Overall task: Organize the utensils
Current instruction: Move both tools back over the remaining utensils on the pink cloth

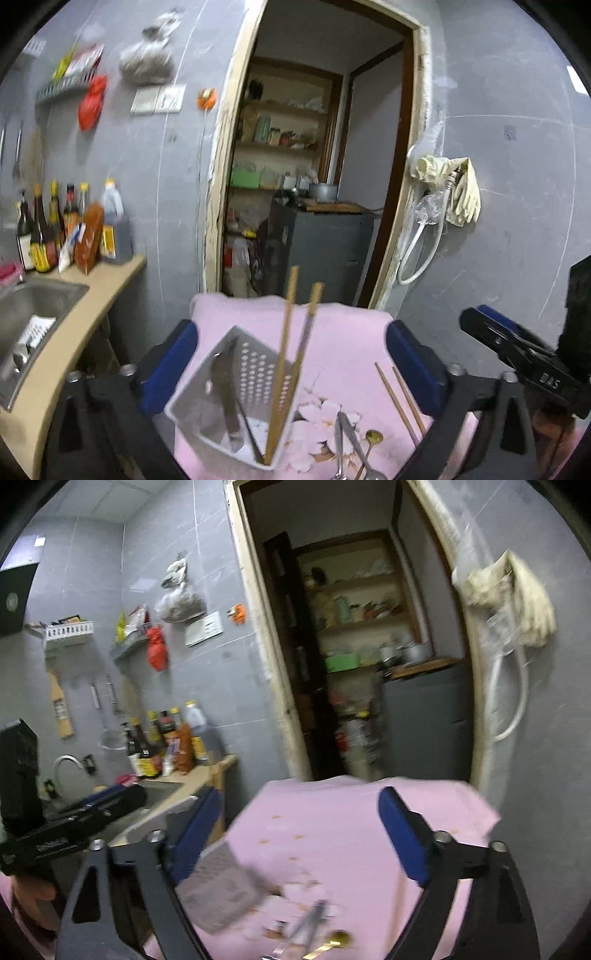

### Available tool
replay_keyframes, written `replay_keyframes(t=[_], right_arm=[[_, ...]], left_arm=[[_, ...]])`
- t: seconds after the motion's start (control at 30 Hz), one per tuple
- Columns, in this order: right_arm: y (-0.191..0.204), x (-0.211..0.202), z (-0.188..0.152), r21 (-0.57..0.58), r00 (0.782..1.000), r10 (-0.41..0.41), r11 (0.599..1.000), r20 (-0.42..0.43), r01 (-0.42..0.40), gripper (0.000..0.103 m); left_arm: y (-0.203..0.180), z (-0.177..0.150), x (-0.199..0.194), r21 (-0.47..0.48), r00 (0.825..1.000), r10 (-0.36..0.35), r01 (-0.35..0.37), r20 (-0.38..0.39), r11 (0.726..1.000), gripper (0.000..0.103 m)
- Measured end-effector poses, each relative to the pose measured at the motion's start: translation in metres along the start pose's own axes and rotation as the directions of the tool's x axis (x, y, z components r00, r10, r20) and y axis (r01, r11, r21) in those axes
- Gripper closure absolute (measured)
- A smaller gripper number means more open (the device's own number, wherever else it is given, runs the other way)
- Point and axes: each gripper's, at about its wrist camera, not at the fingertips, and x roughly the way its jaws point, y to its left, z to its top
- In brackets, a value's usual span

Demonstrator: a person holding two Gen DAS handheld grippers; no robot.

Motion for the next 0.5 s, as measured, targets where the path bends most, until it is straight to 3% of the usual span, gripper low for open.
replay_keyframes(t=[0.1, 0.23, 0.5], right_arm=[[-0.010, -0.017, 0.005, -0.047, 0.997, -0.075, 0.996, 0.009, 0.075, 0.003], [-0.024, -0.036, 0.007, -0.080, 0.990, -0.143, 0.986, 0.012, 0.143, 0.003], [-0.063, -0.042, -0.004, -0.066, 0.982, -0.182, 0.982, -0.041, 0.179, 0.002]], left_arm=[[-0.018, -0.002, 0.000, 0.019, 1.000, 0.015, -0.015, 0.013, 1.000, 0.000], [-0.036, -0.008, 0.002, 0.032, 0.999, 0.021, -0.022, 0.027, 0.999, 0.000], [-0.067, -0.028, 0.016, 0.072, 0.999, 0.029, -0.030, 0.017, 0.997, 0.000]])
